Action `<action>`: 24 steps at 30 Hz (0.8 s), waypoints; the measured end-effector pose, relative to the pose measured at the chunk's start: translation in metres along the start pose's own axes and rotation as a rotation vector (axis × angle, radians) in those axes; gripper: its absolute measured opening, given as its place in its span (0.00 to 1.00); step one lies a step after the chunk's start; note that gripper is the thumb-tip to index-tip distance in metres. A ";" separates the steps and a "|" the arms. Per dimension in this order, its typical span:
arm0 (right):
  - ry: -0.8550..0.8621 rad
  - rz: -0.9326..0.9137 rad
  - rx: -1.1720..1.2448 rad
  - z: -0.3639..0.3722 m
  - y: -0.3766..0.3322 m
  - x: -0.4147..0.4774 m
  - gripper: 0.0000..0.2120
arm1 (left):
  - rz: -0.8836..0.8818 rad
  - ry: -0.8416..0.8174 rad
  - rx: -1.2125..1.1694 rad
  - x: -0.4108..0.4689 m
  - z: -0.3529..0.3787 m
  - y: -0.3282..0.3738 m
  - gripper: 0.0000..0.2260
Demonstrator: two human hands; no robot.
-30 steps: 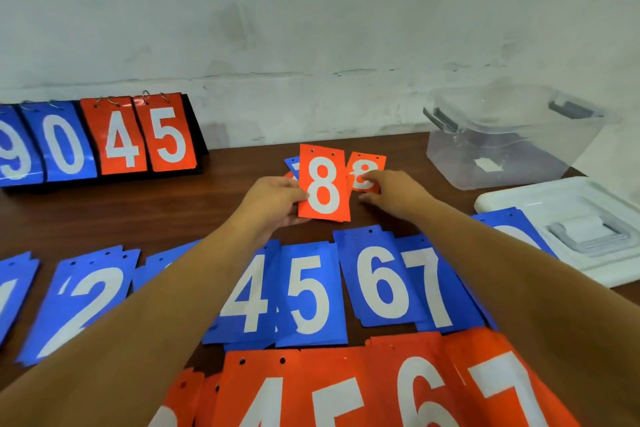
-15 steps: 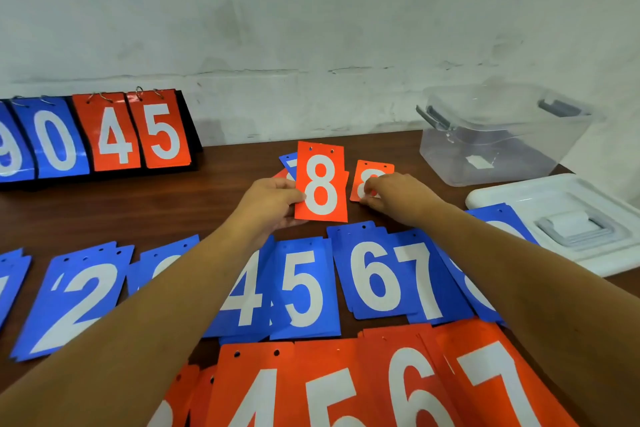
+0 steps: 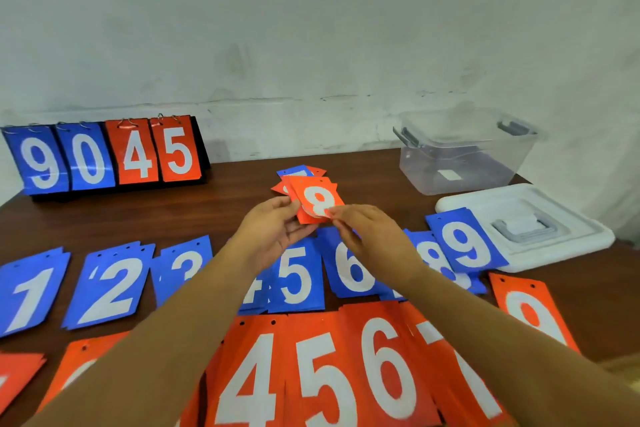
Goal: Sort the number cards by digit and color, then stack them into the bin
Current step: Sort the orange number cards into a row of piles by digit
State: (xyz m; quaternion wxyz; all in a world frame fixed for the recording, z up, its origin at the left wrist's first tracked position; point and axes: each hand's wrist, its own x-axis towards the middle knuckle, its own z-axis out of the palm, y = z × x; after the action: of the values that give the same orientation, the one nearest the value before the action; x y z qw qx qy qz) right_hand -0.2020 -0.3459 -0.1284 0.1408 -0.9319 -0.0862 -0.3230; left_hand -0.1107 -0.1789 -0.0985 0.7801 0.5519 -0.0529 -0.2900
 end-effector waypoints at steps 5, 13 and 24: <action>-0.003 -0.013 0.030 -0.010 -0.016 -0.032 0.17 | 0.036 -0.091 -0.002 -0.038 0.010 -0.021 0.10; 0.256 0.377 0.190 -0.053 -0.037 -0.060 0.16 | 0.191 -0.081 0.244 -0.074 0.033 -0.034 0.10; 0.110 0.936 0.481 -0.131 -0.023 -0.099 0.11 | 0.124 -0.182 0.583 -0.106 0.096 -0.058 0.05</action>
State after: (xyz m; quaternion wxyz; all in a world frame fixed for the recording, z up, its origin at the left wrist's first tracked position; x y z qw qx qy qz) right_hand -0.3602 -0.3727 -0.0870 0.4840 -0.7938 0.2748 -0.2451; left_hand -0.2596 -0.2171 -0.0882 0.5973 0.7199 -0.2369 -0.2624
